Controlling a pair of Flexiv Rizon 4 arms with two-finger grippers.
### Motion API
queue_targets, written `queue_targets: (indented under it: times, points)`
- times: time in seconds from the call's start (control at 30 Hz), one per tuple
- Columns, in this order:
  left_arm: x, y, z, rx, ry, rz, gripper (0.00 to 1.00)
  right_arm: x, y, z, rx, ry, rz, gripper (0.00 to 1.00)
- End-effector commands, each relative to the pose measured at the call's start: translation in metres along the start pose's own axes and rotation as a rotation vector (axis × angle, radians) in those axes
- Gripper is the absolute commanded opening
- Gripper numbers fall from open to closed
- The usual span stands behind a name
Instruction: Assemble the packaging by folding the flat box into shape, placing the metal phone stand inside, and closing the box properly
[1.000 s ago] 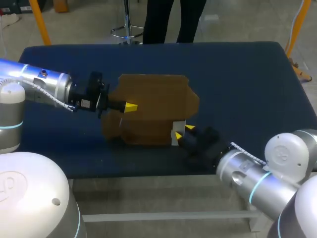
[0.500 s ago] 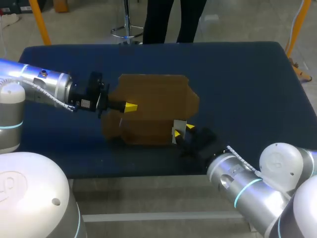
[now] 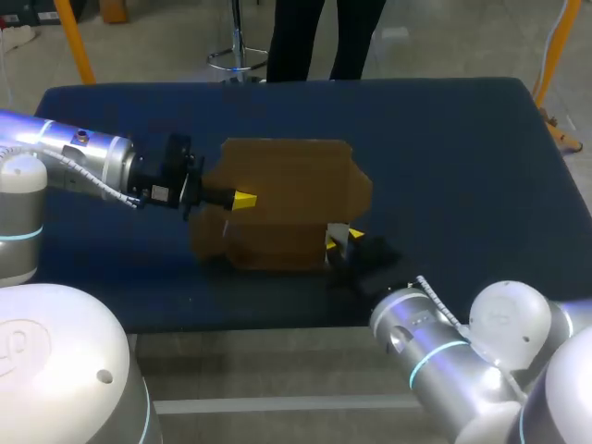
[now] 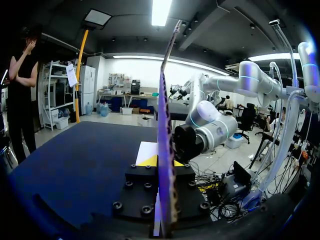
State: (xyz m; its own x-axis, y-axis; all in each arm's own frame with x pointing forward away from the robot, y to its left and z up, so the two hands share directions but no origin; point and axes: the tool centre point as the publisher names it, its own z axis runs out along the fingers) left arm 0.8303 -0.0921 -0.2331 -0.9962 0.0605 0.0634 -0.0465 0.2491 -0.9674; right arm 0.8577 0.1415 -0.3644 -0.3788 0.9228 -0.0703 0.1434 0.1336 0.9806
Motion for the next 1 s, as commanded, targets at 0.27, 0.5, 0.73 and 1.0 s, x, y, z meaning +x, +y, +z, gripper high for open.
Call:
queue_targets:
  times: [0.27, 0.5, 0.73, 1.0]
  points:
    - [0.0, 0.002, 0.0, -0.002, 0.001, -0.001, 0.0, 0.001, -0.001, 0.008, 0.031, -0.167, 0.009, 0.35]
    - [0.0, 0.002, 0.0, -0.002, 0.001, -0.001, 0.0, -0.001, 0.001, 0.009, 0.046, -0.209, 0.011, 0.09]
    - [0.0, 0.002, 0.0, -0.002, 0.001, -0.001, 0.0, -0.004, -0.001, 0.01, 0.053, -0.23, 0.006, 0.0]
    - [0.003, -0.011, -0.008, -0.011, -0.026, 0.057, 1.0, -0.008, 0.0, 0.006, 0.046, -0.196, 0.017, 0.0]
